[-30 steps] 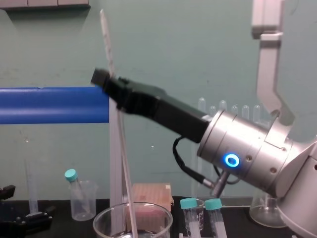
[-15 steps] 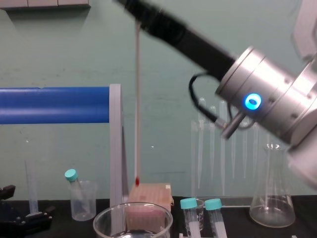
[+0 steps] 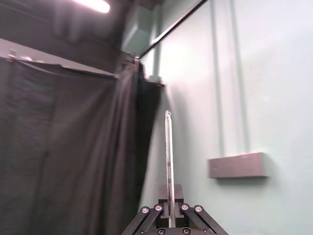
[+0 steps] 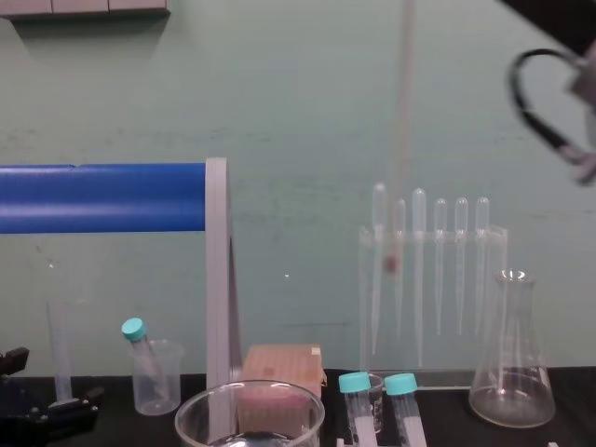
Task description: Hold the thermometer with one hand and immerse one end into the beaker, then reinsert it into the test tube rack.
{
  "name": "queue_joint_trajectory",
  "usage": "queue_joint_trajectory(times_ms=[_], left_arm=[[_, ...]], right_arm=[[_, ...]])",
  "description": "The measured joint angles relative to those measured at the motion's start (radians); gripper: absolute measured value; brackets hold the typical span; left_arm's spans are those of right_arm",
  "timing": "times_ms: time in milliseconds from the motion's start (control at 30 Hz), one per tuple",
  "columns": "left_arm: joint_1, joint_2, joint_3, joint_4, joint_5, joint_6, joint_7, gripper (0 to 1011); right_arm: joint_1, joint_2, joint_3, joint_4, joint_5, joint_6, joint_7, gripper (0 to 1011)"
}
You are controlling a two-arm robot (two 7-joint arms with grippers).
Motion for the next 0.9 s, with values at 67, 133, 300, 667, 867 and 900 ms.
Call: queue_joint_trajectory(times_ms=[67,133,300,667,867,900], left_arm=[[0.000,0.000,0.000,0.000,0.000,0.000,0.000,1008],[0.000,0.000,0.000,0.000,0.000,0.000,0.000,1008],[0.000,0.000,0.000,0.000,0.000,0.000,0.000,1008],[0.000,0.000,0.000,0.000,0.000,0.000,0.000,1008],[0.000,0.000,0.000,0.000,0.000,0.000,0.000,1008],[0.000,0.000,0.000,0.000,0.000,0.000,0.000,1008]], right_arm=[[-0.026,0.020,0.021,-0.034,-0.010,0.007,-0.027,58],[-0.067,0.051,0.055,-0.082,-0.025,0.017,-0.063,58],[-0.159,0.099,0.134,-0.175,-0.046,0.028,-0.129,58],[-0.273,0.107,0.211,-0.228,-0.044,0.062,-0.183,58],[-0.272,0.084,0.199,-0.183,-0.018,0.084,-0.175,58],[-0.271,0.082,0.196,-0.177,-0.016,0.088,-0.174,58]])
